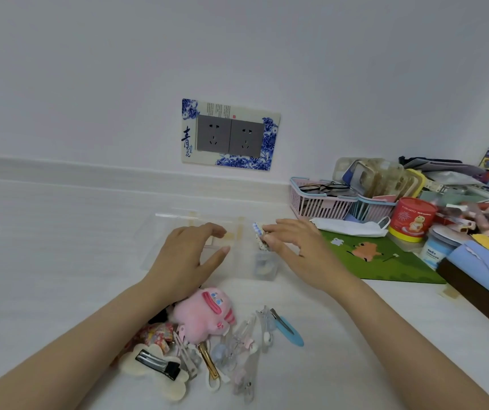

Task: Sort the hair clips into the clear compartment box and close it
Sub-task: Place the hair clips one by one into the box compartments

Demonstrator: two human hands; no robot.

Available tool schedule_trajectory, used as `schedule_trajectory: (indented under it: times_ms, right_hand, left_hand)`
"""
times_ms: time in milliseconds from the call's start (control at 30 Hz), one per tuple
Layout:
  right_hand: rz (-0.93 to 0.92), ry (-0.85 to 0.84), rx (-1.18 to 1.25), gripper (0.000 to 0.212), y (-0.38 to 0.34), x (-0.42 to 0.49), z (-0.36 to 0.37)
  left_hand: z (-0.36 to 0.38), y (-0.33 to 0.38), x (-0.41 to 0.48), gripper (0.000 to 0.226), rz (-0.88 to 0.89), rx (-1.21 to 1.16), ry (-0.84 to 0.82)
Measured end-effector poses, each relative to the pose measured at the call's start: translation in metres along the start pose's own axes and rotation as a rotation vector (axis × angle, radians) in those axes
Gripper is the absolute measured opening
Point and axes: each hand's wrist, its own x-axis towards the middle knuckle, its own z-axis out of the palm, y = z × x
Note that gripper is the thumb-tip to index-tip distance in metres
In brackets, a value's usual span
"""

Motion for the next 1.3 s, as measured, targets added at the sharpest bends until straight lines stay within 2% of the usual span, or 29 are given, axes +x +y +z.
schedule_trajectory:
  times_ms: [133,233,367,467,600,700,800,900,967,1067,1200,1300]
  right_hand:
    - [-0.023,-0.106,-0.217,0.066,-0.002,-0.004,0.0]
    - [-0.009,-0.176,-0.275,0.055,-0.008,0.0,0.003]
    - [0.026,-0.207,-0.231,0.046,-0.011,0.002,0.004]
    - [0.032,-0.193,-0.164,0.045,-0.011,-0.002,0.004]
    - [-0.009,-0.037,-0.081,0.042,-0.016,-0.013,0.0]
    - [-0.035,0.054,0.12,0.024,-0.034,-0.021,-0.004]
    - [0.047,-0.089,0.395,0.016,-0.055,-0.03,0.004]
    - [0.0,-0.091,0.295,0.017,-0.055,-0.035,0.021]
    - [0.002,-0.091,0.3,0.023,-0.057,-0.037,0.021]
    - [0.002,-0.113,0.289,0.018,-0.063,-0.039,0.021]
    - [0.041,-0.209,0.282,0.025,-0.069,-0.047,0.03]
    - [0.095,-0.205,0.466,0.025,-0.076,-0.048,0.031]
  left_hand:
    - [0.0,0.0,0.0,0.058,-0.006,0.008,-0.005]
    - [-0.001,0.0,-0.001,0.058,-0.005,0.017,-0.009]
    - [-0.002,0.001,-0.002,0.056,0.001,0.02,-0.027]
    - [-0.007,0.001,-0.002,0.053,0.008,-0.012,-0.047]
    - [-0.031,0.008,-0.006,0.035,-0.022,-0.17,-0.085]
    - [-0.054,0.017,-0.012,0.032,-0.037,-0.275,-0.206]
    - [-0.065,0.018,-0.023,0.03,-0.073,-0.175,-0.426]
    - [-0.063,0.015,-0.038,0.042,-0.101,-0.116,-0.572]
    - [-0.06,0.014,-0.044,0.047,-0.109,-0.132,-0.554]
    - [-0.054,0.012,-0.047,0.054,-0.108,-0.164,-0.488]
    - [-0.047,0.01,-0.05,0.053,-0.097,-0.254,-0.378]
    - [-0.049,0.01,-0.05,0.044,-0.122,-0.442,-0.288]
